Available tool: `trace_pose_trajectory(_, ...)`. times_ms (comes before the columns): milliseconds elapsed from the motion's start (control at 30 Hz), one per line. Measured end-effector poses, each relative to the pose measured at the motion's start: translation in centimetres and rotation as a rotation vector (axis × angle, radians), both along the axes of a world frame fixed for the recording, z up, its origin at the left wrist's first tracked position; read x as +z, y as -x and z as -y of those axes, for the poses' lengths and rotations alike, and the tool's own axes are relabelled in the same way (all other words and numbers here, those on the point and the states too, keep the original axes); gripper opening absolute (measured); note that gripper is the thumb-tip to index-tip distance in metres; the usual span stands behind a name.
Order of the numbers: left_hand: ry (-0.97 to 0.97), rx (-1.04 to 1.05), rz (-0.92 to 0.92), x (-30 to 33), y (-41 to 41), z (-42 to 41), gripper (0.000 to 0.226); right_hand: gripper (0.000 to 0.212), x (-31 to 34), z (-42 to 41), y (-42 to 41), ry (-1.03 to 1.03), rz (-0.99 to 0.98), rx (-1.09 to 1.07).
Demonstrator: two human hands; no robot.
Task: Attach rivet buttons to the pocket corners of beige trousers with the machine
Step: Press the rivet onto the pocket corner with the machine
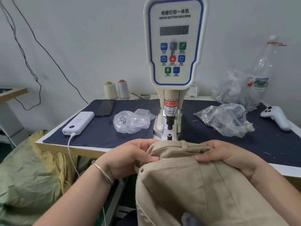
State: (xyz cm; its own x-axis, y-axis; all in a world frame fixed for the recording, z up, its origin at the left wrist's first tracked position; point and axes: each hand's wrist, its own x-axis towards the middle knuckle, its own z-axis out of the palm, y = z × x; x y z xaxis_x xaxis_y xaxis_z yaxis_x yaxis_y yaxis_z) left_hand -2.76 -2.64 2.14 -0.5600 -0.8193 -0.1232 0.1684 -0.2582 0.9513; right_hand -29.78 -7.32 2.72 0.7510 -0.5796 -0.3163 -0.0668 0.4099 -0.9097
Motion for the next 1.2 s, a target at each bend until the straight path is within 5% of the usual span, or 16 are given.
trace_pose_trajectory(300, 0.067, 0.033, 0.155, 0.7, 1.4, 0.0, 0.028, 0.032, 0.0, -0.7, -1.1, -0.022, 0.112, -0.009)
trace_pose_trajectory(467, 0.03, 0.078, 0.024, 0.4, 1.7, 0.2, 0.032, 0.037, 0.1, -0.7, -1.2, 0.019, 0.083, -0.054)
trace_pose_trajectory(767, 0.055, 0.37, 0.112, -0.4, 3.1, 1.1, 0.017, 0.032, 0.5, 0.6, -1.7, -0.01, 0.063, -0.189)
trace_pose_trajectory(833, 0.063, 0.394, 0.156, -0.3, 3.1, 1.1, 0.024, 0.033, 0.5, 1.0, -1.7, -0.041, 0.075, -0.189)
trace_pose_trajectory(967, 0.047, 0.408, 0.209, -0.3, 3.1, 0.9, 0.073, 0.037, 0.0, 1.7, -1.8, -0.092, 0.066, -0.181)
trace_pose_trajectory(1200, -0.058, 0.293, 0.192, -0.9, 1.8, 1.2, 0.066, 0.038, -0.4, 2.0, -2.8, -0.148, 0.03, -0.203)
